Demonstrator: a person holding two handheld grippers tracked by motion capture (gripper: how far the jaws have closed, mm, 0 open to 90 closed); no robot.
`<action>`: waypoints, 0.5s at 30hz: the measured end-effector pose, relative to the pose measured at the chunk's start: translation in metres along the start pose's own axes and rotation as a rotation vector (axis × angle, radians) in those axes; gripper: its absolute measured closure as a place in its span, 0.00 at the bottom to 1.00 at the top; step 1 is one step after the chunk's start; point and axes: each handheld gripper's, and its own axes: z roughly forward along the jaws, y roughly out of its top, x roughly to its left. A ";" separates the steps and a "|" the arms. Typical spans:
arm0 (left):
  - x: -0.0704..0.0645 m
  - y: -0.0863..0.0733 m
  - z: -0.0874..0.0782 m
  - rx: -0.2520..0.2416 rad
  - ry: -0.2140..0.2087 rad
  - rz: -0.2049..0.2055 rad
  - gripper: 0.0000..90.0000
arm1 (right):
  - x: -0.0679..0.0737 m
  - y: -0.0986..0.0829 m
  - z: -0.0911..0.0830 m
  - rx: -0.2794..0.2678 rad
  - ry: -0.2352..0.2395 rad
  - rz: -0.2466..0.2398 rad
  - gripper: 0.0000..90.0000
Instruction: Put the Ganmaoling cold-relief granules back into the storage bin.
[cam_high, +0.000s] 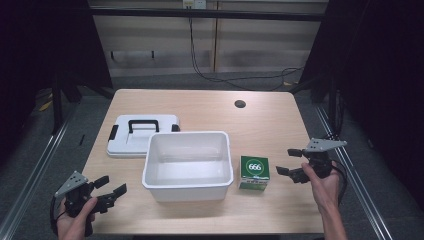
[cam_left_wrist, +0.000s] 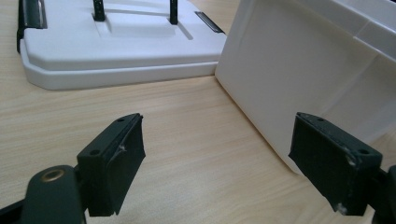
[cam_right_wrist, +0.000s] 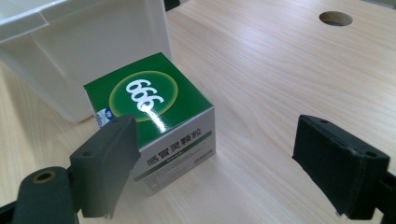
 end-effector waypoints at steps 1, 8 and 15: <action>0.000 0.000 0.000 0.001 -0.003 0.002 0.19 | 0.000 0.000 0.001 0.016 0.006 -0.018 0.15; -0.002 0.000 0.002 0.009 -0.011 0.005 0.19 | 0.003 0.008 0.001 0.046 0.012 -0.068 0.15; -0.004 0.000 0.003 0.011 -0.014 0.011 0.19 | 0.007 0.025 0.003 0.061 0.059 -0.119 0.15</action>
